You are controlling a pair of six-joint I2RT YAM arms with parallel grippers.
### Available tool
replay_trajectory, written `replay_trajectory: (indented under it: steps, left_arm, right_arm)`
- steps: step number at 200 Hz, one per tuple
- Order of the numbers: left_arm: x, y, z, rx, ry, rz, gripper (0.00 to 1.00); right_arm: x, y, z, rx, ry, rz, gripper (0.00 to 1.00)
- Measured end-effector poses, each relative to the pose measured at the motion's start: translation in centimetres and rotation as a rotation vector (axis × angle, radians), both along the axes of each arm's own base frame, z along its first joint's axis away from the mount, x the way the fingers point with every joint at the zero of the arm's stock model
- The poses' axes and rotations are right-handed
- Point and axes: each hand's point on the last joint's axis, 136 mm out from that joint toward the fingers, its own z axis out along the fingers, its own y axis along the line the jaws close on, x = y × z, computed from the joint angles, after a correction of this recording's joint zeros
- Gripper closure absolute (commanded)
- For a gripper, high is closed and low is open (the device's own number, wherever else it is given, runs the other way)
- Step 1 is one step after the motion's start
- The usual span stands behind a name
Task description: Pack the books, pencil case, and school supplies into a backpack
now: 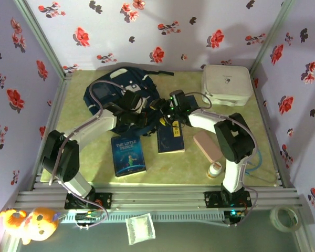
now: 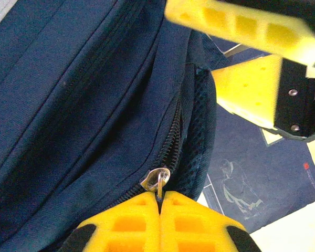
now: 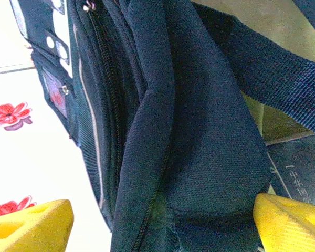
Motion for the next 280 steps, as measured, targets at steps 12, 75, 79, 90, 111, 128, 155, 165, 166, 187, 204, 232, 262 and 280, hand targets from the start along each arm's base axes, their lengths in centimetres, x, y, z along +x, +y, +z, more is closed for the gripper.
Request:
replay_trajectory:
  steps: [12, 75, 79, 90, 111, 128, 155, 165, 166, 187, 204, 232, 262, 280]
  left_arm:
    - [0.0, 0.0, -0.1, 0.001, 0.002, 0.0, 1.0]
    - [0.0, 0.0, -0.3, 0.005, 0.007, 0.0, 1.0]
    - [0.0, 0.0, -0.3, 0.005, 0.007, 0.0, 1.0]
    - [0.0, 0.0, -0.3, 0.004, 0.005, 0.0, 1.0]
    - [0.1, -0.1, -0.2, 0.003, 0.003, 0.0, 1.0]
    - [0.1, -0.1, -0.2, 0.003, 0.003, 0.0, 1.0]
    - [0.1, -0.1, -0.2, 0.002, 0.002, 0.0, 1.0]
    - [0.1, -0.1, -0.2, 0.002, 0.002, 0.0, 1.0]
    - [0.1, -0.1, -0.2, 0.002, 0.002, 0.0, 1.0]
    - [0.1, -0.1, -0.2, 0.003, 0.003, 0.0, 1.0]
    - [0.2, 0.0, -0.2, 0.006, 0.001, 0.002, 1.0]
    - [0.2, 0.5, -0.2, 0.026, -0.007, 0.011, 1.0]
    - [-0.4, 2.0, -0.2, 0.052, -0.008, 0.034, 1.0]
    - [-0.7, 3.4, -0.1, 0.065, -0.004, 0.055, 1.0]
  right_arm:
    - [0.1, 0.2, -0.3, 0.003, 0.014, -0.005, 0.11]
    - [-0.1, 0.4, -1.1, -0.016, 0.053, -0.009, 0.1]
    - [-0.1, 0.3, -1.2, -0.02, 0.057, -0.01, 0.08]
    - [-0.3, 0.2, -1.5, -0.033, 0.066, -0.012, 0.02]
    - [-0.6, -0.3, -2.2, -0.064, 0.076, -0.032, 0.01]
    - [-0.8, -0.6, -2.6, -0.074, 0.083, -0.041, 0.02]
    - [-0.6, 0.0, -2.0, -0.038, 0.078, -0.048, 0.11]
    - [-0.4, 0.4, -1.6, -0.015, 0.072, -0.047, 0.16]
    - [-0.4, 0.4, -1.5, -0.013, 0.069, -0.047, 0.17]
    - [0.0, 1.2, -1.3, 0.016, 0.065, -0.048, 0.35]
    - [0.2, 1.2, -1.9, 0.019, 0.077, -0.055, 0.49]
    - [0.7, 1.2, -1.8, 0.035, 0.069, -0.056, 0.66]
    - [1.0, 1.1, -1.4, 0.04, 0.052, -0.05, 0.73]
    - [1.2, 0.9, -1.0, 0.04, 0.042, -0.05, 0.73]
